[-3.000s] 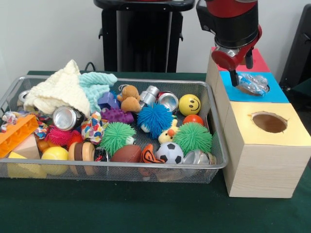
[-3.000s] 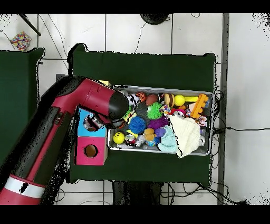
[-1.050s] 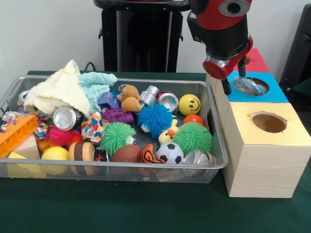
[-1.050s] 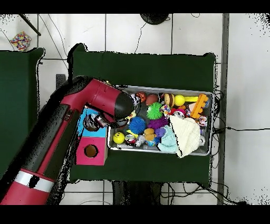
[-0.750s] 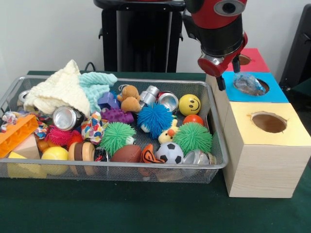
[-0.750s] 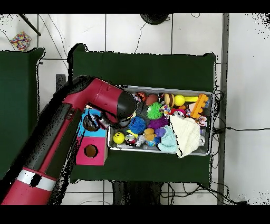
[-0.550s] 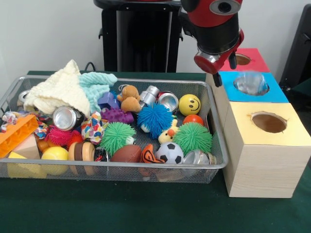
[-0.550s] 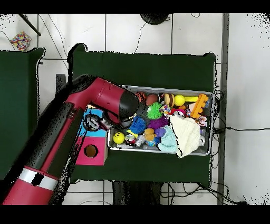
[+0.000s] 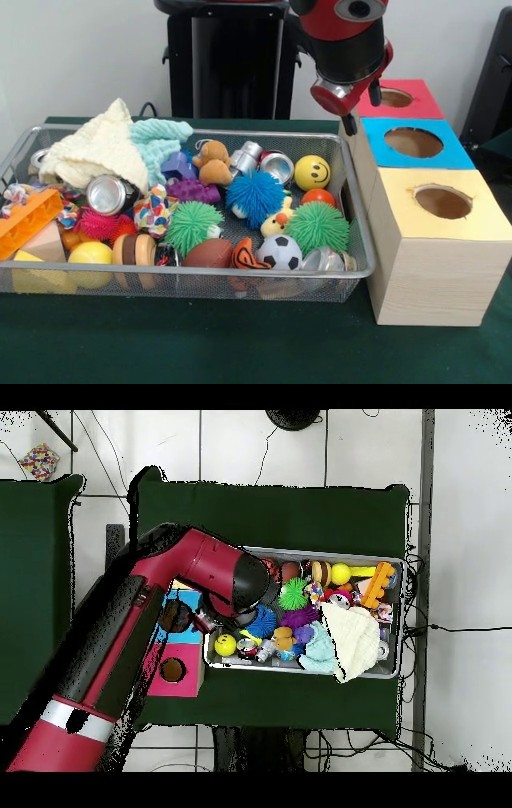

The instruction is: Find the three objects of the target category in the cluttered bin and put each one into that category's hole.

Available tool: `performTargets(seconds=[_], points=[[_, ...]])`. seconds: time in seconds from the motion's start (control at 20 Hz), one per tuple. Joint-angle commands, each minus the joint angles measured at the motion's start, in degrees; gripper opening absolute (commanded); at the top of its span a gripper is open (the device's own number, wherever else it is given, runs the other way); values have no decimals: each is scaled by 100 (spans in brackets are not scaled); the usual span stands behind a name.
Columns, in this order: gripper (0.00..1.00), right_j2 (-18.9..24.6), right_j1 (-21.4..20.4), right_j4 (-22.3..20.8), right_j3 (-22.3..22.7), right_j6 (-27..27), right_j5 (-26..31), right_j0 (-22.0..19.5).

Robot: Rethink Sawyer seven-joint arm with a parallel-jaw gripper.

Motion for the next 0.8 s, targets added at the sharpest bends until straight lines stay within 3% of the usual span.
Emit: performTargets(seconds=[0.05,0.5,0.8], points=[[100,515,-23,-104,-445,1154,-696,-278],[100,-145,105,-684,-627,661,-86,-744],[100,-433,228,-984,-846,63,442,-1089]])
